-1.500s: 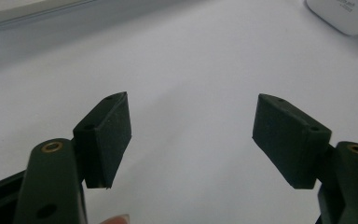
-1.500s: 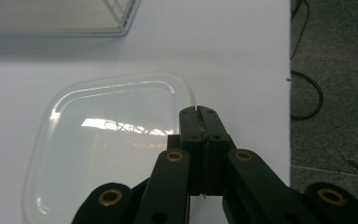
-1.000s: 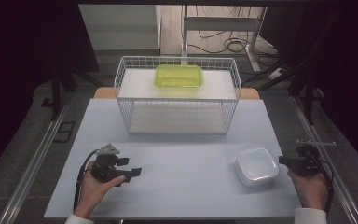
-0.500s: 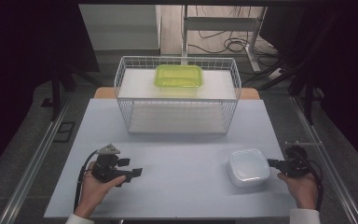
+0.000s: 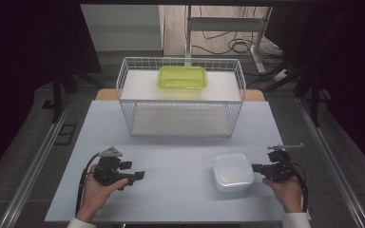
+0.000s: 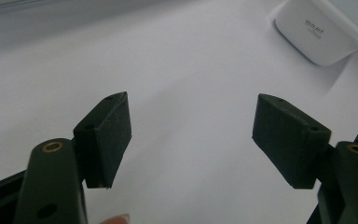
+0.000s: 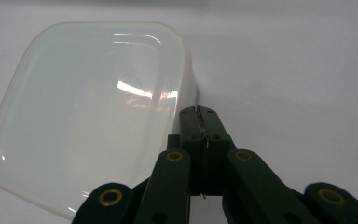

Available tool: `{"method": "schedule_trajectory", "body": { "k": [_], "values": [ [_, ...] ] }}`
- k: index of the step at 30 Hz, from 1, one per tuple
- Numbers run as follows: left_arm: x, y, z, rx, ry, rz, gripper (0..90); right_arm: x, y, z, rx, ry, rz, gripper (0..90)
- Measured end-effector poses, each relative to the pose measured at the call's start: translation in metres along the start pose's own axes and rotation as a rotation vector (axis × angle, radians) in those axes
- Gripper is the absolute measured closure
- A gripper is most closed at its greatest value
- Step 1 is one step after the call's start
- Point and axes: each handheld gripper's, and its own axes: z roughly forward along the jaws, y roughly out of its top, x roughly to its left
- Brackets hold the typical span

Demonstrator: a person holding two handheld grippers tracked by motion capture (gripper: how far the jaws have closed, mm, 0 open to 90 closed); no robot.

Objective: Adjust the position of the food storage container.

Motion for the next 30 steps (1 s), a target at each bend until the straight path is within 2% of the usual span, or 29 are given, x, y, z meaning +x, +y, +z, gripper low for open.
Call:
{"method": "schedule_trajectory", "body": {
  "k": [6, 11, 16, 17, 20, 26, 30],
  "values": [
    [0.0, -0.001, 0.002, 0.011, 0.005, -0.01, 27.1, 0.014, 0.002, 0.006, 0.02, 0.004, -0.028, 89.3],
    [0.0, -0.001, 0.003, 0.015, 0.005, -0.013, 27.1, 0.029, 0.002, 0.014, 0.015, 0.014, -0.043, 89.3],
    [0.001, -0.001, 0.002, 0.012, 0.007, -0.016, 27.0, 0.046, 0.0, 0.024, 0.046, 0.027, -0.08, 89.3],
    [0.001, -0.001, 0.002, 0.012, 0.007, -0.015, 27.1, 0.053, -0.001, 0.028, 0.062, 0.035, -0.085, 89.3],
    [0.001, 0.0, 0.002, 0.015, 0.003, -0.015, 27.0, 0.059, -0.001, 0.031, 0.067, 0.045, -0.098, 89.3],
    [0.0, 0.0, 0.003, 0.017, 0.003, -0.022, 27.0, 0.089, 0.001, 0.045, 0.09, 0.071, -0.16, 89.3],
    [-0.001, 0.0, 0.006, 0.022, 0.0, -0.018, 27.0, 0.11, 0.004, 0.059, 0.081, 0.083, -0.196, 89.3]
  ]
}}
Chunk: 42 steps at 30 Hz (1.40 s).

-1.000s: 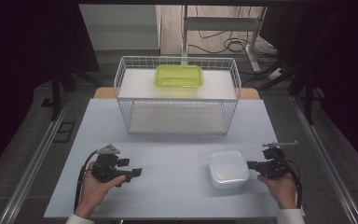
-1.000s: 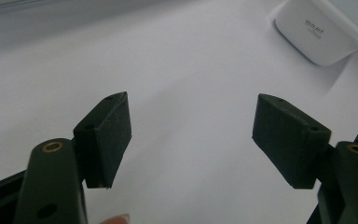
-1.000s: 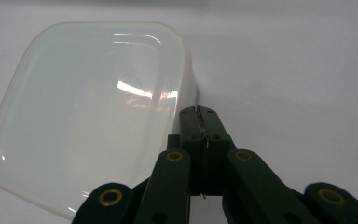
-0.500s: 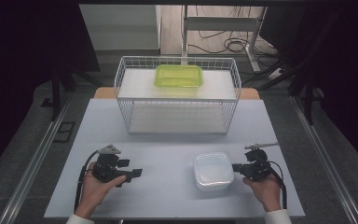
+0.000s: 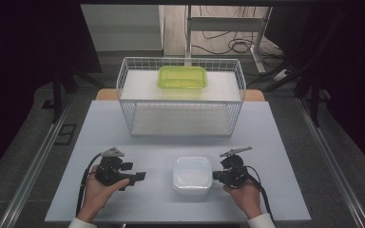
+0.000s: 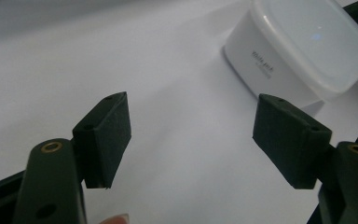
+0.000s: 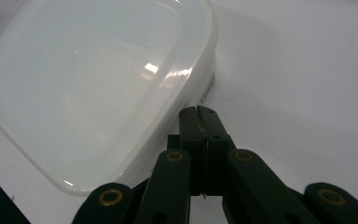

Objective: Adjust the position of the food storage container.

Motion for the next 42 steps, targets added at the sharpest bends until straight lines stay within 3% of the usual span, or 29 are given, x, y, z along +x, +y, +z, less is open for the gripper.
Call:
{"method": "schedule_trajectory", "body": {
  "k": [9, 17, 21, 27, 30, 35, 40, 42],
  "values": [
    [0.0, 0.0, 0.0, -0.004, -0.003, -0.001, 26.8, 0.019, 0.008, 0.022, 0.007, 0.03, -0.05, 89.3],
    [0.0, 0.0, 0.002, 0.001, -0.004, 0.003, 26.6, 0.024, 0.009, 0.029, 0.007, 0.041, -0.071, 89.3],
    [-0.001, 0.0, 0.0, -0.014, -0.005, -0.003, 26.6, 0.021, 0.008, 0.023, -0.005, 0.024, -0.067, 89.3],
    [-0.003, 0.003, -0.005, -0.05, -0.002, -0.013, 26.2, 0.009, 0.004, 0.005, -0.082, 0.01, -0.04, 88.8],
    [-0.009, 0.006, -0.006, -0.064, 0.024, 0.004, 26.3, 0.006, 0.003, -0.004, -0.121, 0.011, -0.025, 81.6],
    [-0.015, 0.009, -0.008, -0.097, -0.002, 0.003, 26.2, 0.001, 0.002, -0.017, -0.162, 0.042, -0.022, 57.4],
    [-0.015, 0.011, -0.012, -0.125, -0.055, -0.028, 27.3, -0.004, 0.004, -0.024, -0.219, 0.147, 0.028, 36.5],
    [-0.014, 0.011, -0.014, -0.14, -0.078, -0.05, 27.4, -0.005, 0.004, -0.025, -0.233, 0.184, 0.044, 33.5]
  ]
}}
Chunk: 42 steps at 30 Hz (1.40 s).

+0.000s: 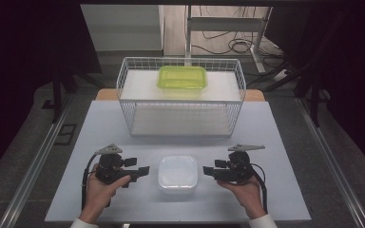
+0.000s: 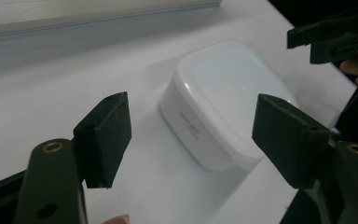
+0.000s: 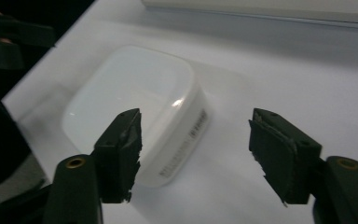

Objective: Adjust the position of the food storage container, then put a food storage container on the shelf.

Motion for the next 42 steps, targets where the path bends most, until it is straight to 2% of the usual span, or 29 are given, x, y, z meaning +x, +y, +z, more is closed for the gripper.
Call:
{"method": "schedule_trajectory", "body": {
  "k": [2, 4, 10, 17, 22, 28, 30, 34, 39, 42],
  "values": [
    [-0.001, 0.001, -0.001, -0.013, -0.005, 0.001, 27.7, -0.001, -0.001, -0.001, -0.018, 0.042, 0.015, 32.0],
    [-0.002, 0.002, -0.002, -0.022, -0.002, 0.01, 28.0, -0.001, -0.001, -0.001, -0.025, 0.059, 0.013, 31.7],
    [-0.002, 0.002, -0.001, -0.024, -0.017, -0.005, 28.0, 0.0, 0.0, -0.003, -0.04, 0.071, 0.009, 31.7],
    [-0.001, 0.001, 0.003, -0.015, -0.021, -0.061, 30.1, 0.002, 0.002, 0.0, -0.035, 0.082, 0.015, 33.5],
    [-0.004, 0.003, 0.013, 0.009, -0.046, -0.084, 31.3, 0.0, 0.0, 0.002, -0.021, 0.093, 0.035, 36.5],
    [-0.008, 0.004, 0.027, 0.028, -0.142, -0.133, 32.5, -0.002, -0.003, 0.005, -0.012, 0.097, 0.057, 39.4],
    [-0.01, 0.004, 0.03, 0.036, -0.135, -0.124, 34.1, -0.003, -0.004, 0.007, -0.004, 0.098, 0.067, 40.2],
    [-0.011, 0.004, 0.039, 0.054, -0.156, -0.147, 36.7, -0.004, -0.006, 0.01, 0.004, 0.105, 0.081, 42.3],
    [-0.006, 0.004, 0.044, 0.079, -0.179, -0.19, 38.0, -0.006, -0.009, 0.012, 0.012, 0.108, 0.102, 43.7],
    [0.001, 0.001, 0.046, 0.089, -0.192, -0.225, 38.7, -0.008, -0.01, 0.014, 0.019, 0.114, 0.11, 44.7]
  ]
}}
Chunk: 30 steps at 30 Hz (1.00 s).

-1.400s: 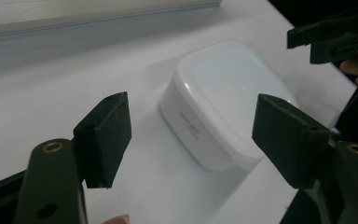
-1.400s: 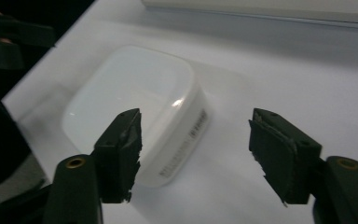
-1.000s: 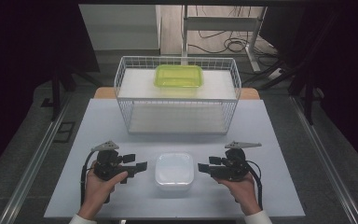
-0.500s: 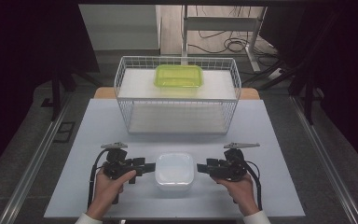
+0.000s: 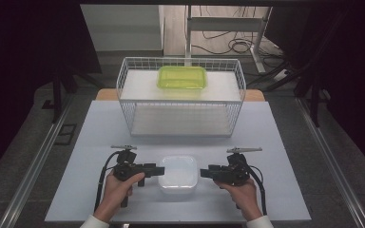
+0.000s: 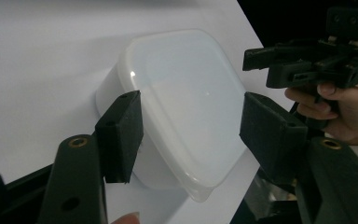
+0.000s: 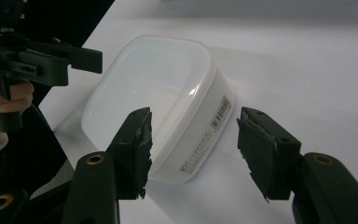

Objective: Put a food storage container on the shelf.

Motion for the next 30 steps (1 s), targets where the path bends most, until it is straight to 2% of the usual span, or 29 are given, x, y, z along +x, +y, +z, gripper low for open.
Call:
{"method": "schedule_trajectory", "body": {
  "k": [3, 5, 8, 10, 12, 14, 19, 30],
  "values": [
    [0.008, -0.002, 0.001, 0.004, -0.005, -0.036, 39.9, 0.0, 0.0, 0.003, 0.009, 0.006, 0.005, 45.3],
    [0.009, -0.002, 0.002, 0.003, -0.006, -0.037, 41.1, -0.001, 0.0, 0.004, 0.016, 0.011, 0.004, 45.9],
    [0.011, -0.002, 0.004, 0.015, -0.027, -0.04, 44.2, -0.003, 0.0, 0.009, 0.018, 0.018, 0.017, 48.3],
    [0.015, -0.004, 0.006, 0.014, -0.058, -0.067, 47.2, -0.003, 0.0, 0.011, 0.022, 0.023, 0.023, 49.9],
    [0.019, -0.005, 0.006, 0.016, -0.058, -0.079, 49.1, -0.003, 0.0, 0.012, 0.023, 0.027, 0.029, 51.0],
    [0.021, -0.006, 0.006, 0.017, -0.077, -0.095, 50.9, -0.004, 0.0, 0.012, 0.021, 0.03, 0.038, 52.2],
    [0.024, -0.007, 0.009, 0.031, -0.093, -0.106, 53.4, -0.006, -0.001, 0.015, 0.029, 0.045, 0.061, 54.7],
    [0.025, -0.007, 0.01, 0.056, -0.096, -0.101, 62.9, -0.006, -0.002, 0.023, 0.033, 0.092, 0.092, 63.4]
  ]
}}
